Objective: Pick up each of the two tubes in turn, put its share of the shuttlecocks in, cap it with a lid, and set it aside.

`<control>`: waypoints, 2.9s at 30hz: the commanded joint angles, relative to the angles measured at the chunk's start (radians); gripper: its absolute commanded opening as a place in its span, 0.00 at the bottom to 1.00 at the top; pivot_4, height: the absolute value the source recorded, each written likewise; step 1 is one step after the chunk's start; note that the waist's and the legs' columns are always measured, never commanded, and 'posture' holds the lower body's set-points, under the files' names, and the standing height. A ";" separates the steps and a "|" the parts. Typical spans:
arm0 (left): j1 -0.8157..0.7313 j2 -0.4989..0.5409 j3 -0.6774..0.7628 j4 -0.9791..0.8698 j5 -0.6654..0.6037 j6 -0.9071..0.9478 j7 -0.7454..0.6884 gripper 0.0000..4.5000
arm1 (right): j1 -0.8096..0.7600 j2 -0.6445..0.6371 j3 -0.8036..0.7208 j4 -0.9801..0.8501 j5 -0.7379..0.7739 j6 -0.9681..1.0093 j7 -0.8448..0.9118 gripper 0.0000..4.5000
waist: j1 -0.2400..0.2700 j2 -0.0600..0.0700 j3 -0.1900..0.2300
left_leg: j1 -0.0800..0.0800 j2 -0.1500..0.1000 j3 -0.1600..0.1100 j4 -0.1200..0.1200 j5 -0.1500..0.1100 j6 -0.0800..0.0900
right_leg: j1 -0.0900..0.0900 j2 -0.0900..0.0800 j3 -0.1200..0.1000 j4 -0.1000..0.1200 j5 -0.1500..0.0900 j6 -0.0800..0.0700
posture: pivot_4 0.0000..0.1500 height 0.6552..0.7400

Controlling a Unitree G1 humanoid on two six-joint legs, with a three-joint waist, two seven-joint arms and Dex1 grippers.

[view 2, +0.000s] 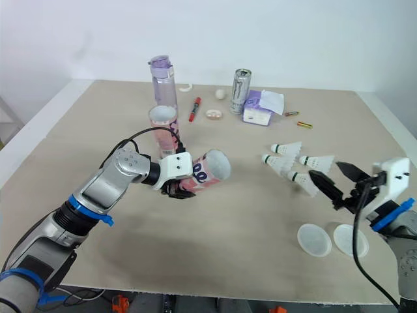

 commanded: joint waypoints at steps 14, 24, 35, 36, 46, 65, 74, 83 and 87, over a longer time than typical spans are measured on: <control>0.022 0.011 -0.008 -0.010 0.011 0.024 0.007 0.70 | -0.039 -0.012 0.118 0.097 -0.020 0.067 0.051 0.99 | 0.000 0.001 0.000 | 0.000 0.000 0.000 -0.001 0.000 0.000 | 0.000 0.001 0.002 0.000 -0.002 0.002 | 1.00 1.00; 0.026 0.013 -0.004 -0.021 0.012 0.036 0.013 0.70 | -0.180 -0.016 0.202 0.242 -0.074 0.048 0.076 0.99 | -0.001 0.001 0.000 | 0.000 0.000 0.001 -0.001 0.000 0.000 | -0.001 0.001 0.002 0.000 -0.002 0.002 | 1.00 1.00; 0.040 0.016 -0.004 -0.037 0.012 0.046 0.022 0.70 | -0.254 -0.010 0.222 0.350 -0.104 0.035 0.079 0.48 | -0.001 0.001 0.000 | -0.001 -0.001 0.001 -0.001 0.000 0.000 | -0.001 0.001 0.003 0.000 -0.002 0.002 | 1.00 1.00; 0.040 0.016 -0.004 -0.037 0.012 0.047 0.022 0.70 | -0.257 -0.009 0.221 0.356 -0.106 0.035 0.077 0.43 | -0.001 0.001 0.000 | -0.001 -0.001 0.001 -0.001 0.000 0.000 | -0.001 0.001 0.003 0.000 -0.002 0.002 | 1.00 1.00; 0.036 0.013 -0.009 -0.032 0.014 0.042 0.025 0.70 | -0.273 0.006 0.219 0.375 -0.118 0.020 0.063 0.01 | -0.002 0.001 0.000 | -0.001 0.000 0.001 -0.001 0.000 0.000 | -0.001 0.002 0.003 0.000 -0.002 0.002 | 1.00 1.00; 0.006 0.009 -0.003 0.038 0.014 -0.023 -0.004 0.70 | -0.292 -0.327 0.312 -0.313 -0.133 -0.117 0.312 0.01 | -0.002 0.002 0.001 | 0.001 -0.001 0.000 -0.001 0.000 0.000 | -0.001 0.002 0.004 0.000 -0.001 0.002 | 1.00 1.00; -0.023 -0.011 0.003 0.051 -0.002 -0.001 -0.028 0.70 | -0.494 -0.261 0.589 -0.327 -0.318 -0.304 0.328 0.01 | 0.001 -0.001 0.002 | -0.004 -0.002 0.001 -0.001 0.000 0.000 | -0.004 -0.002 0.004 -0.001 -0.003 0.004 | 1.00 1.00; -0.040 -0.023 0.003 0.036 -0.008 0.040 -0.033 0.70 | -0.610 -0.217 0.713 -0.209 -0.432 -0.455 0.402 0.01 | 0.001 -0.002 0.003 | -0.005 -0.003 0.000 -0.001 0.000 0.000 | -0.004 0.000 0.002 -0.001 -0.003 0.003 | 1.00 1.00; -0.043 -0.027 0.003 0.041 -0.005 0.042 -0.031 0.70 | -0.631 -0.205 0.731 -0.194 -0.437 -0.465 0.427 0.01 | 0.001 -0.002 0.003 | -0.005 -0.003 0.000 0.000 0.000 0.000 | -0.004 -0.001 0.003 -0.001 -0.003 0.003 | 1.00 1.00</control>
